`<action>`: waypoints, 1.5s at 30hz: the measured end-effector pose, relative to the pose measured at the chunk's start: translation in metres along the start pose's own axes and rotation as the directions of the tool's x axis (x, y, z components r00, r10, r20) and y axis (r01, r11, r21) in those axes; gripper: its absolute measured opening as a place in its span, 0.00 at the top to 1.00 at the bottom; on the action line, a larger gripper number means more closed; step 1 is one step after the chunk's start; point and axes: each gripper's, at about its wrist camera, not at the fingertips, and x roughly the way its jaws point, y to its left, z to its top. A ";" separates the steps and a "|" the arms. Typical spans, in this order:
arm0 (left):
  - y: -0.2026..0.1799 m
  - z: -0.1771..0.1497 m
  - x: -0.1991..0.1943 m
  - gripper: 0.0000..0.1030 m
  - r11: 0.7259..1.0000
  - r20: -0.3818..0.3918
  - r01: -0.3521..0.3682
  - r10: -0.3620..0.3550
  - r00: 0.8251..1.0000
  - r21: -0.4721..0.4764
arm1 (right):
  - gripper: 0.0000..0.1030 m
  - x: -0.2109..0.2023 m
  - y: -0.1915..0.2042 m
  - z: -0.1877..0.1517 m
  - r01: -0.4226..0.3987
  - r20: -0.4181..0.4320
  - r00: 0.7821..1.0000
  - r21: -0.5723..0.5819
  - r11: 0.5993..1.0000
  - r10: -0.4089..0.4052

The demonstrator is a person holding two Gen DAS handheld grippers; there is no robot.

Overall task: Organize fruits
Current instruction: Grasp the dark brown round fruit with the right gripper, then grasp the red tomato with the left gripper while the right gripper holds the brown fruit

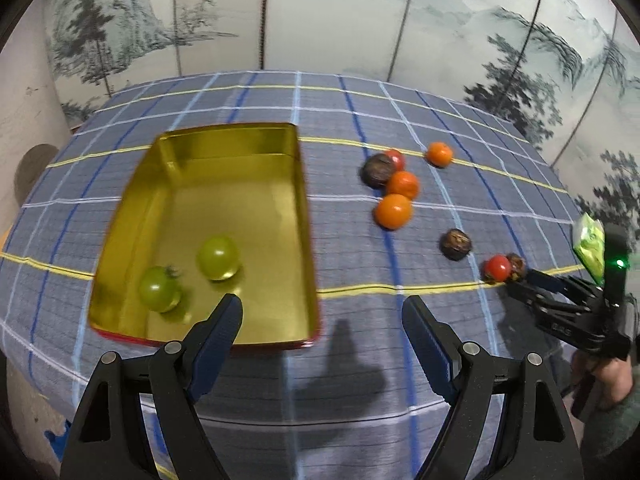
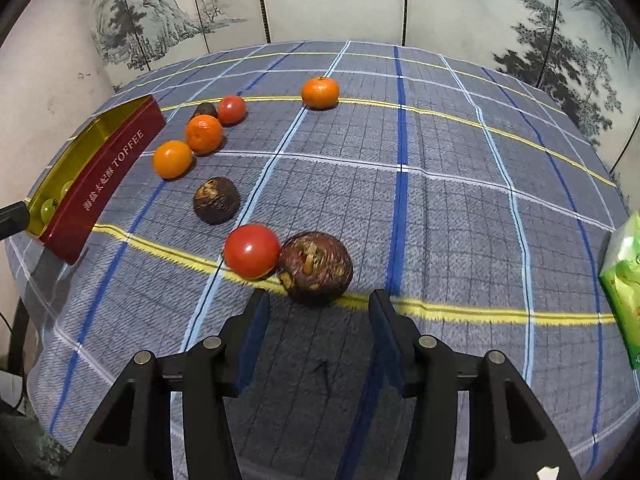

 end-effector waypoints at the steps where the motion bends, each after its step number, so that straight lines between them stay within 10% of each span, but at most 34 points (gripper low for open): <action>1: -0.006 0.001 0.002 0.20 1.000 -0.005 0.007 -0.007 1.000 0.009 | 0.52 0.002 0.000 0.001 0.001 0.005 1.000 -0.002 1.000 -0.001; 45: -0.155 0.006 0.087 0.26 0.978 -0.127 0.102 -0.079 0.989 0.185 | 0.64 -0.010 -0.071 -0.014 0.107 0.071 0.991 0.051 0.993 -0.110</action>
